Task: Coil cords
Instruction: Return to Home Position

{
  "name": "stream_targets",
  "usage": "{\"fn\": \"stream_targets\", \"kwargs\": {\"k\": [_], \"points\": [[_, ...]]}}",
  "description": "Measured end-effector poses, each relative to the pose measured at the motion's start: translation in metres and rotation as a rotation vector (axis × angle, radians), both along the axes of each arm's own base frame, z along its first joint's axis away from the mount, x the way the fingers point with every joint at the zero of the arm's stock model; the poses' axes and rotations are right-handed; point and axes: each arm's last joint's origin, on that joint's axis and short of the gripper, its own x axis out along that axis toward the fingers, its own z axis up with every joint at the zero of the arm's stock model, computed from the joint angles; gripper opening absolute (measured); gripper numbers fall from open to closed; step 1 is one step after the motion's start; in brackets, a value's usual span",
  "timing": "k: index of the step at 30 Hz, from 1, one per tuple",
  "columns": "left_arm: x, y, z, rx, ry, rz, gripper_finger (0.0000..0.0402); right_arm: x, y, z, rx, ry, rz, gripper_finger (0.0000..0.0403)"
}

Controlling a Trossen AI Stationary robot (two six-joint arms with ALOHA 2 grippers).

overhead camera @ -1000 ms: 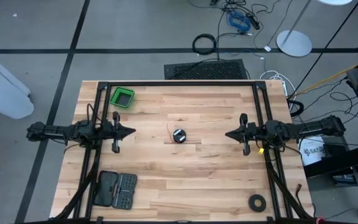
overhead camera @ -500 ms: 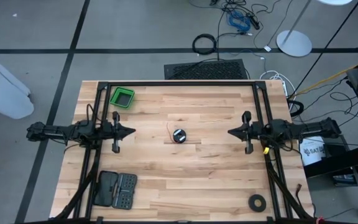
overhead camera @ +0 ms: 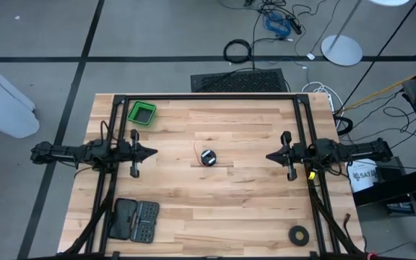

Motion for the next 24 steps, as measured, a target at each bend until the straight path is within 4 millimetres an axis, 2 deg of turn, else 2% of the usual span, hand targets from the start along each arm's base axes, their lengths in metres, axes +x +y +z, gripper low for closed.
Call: {"fn": "stream_targets", "kwargs": {"k": [15,24], "points": [[0.0,0.0,0.0003,0.0,-0.003,0.0,0.0002,0.0,0.0003,-0.0002,-0.076,0.0,0.012,0.0],[0.0,0.0,0.0004,0.0,-0.004,0.0,0.0002,0.0006,-0.0072,-0.0014,-0.102,0.013,-0.025,0.0]]}}
